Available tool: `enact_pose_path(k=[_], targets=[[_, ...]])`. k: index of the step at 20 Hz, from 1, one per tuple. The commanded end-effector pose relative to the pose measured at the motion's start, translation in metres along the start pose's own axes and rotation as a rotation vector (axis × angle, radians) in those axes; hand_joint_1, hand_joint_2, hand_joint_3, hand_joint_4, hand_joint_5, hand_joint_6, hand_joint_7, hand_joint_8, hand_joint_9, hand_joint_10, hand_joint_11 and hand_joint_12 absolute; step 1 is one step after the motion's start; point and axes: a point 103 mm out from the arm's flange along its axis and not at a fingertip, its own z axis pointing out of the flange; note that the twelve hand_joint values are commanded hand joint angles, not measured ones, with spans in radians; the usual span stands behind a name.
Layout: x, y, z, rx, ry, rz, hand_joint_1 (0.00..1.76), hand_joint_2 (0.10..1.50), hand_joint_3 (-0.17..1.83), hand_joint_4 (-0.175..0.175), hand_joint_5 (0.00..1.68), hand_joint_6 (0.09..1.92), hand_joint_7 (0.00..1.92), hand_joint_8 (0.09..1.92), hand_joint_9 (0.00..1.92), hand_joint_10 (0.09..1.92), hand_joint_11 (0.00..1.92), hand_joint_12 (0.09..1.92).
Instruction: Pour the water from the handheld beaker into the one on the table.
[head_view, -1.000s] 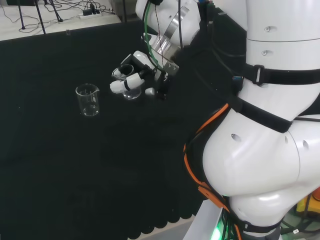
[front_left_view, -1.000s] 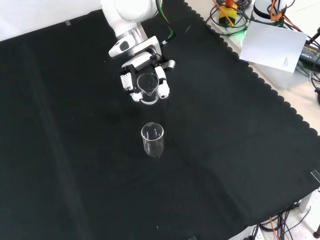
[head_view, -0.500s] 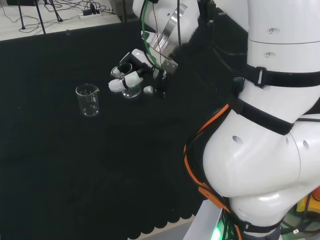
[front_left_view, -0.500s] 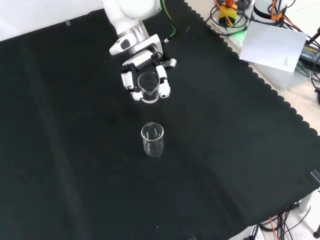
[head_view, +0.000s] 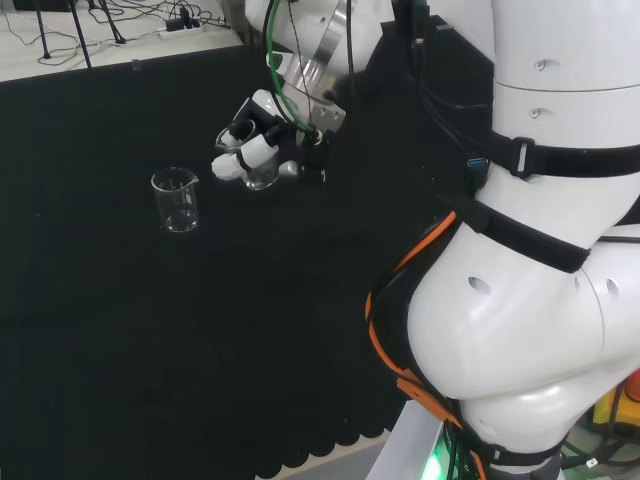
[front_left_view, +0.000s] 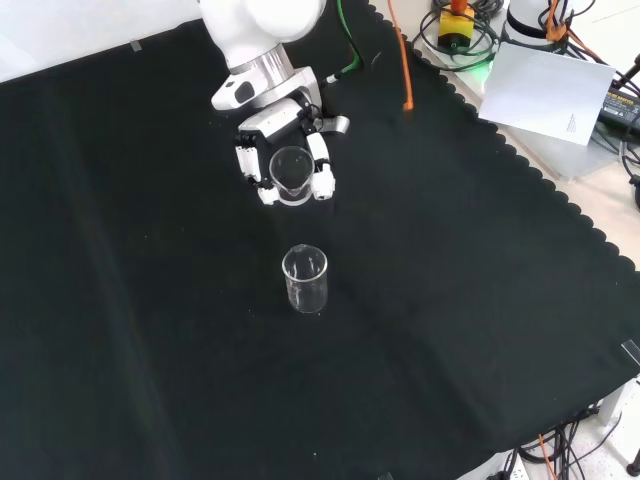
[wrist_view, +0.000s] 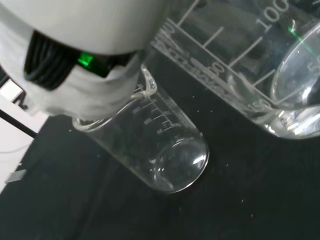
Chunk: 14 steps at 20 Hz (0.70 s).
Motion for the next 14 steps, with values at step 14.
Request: enact_pose_path(k=[14], targets=[[0.0137,0.0203,-0.0046,0.107,-0.185,0.036,1.22,0.56,0.69,-0.118,1.59,0.09,1.78,0.09,1.76,0.11,1.46,0.71]])
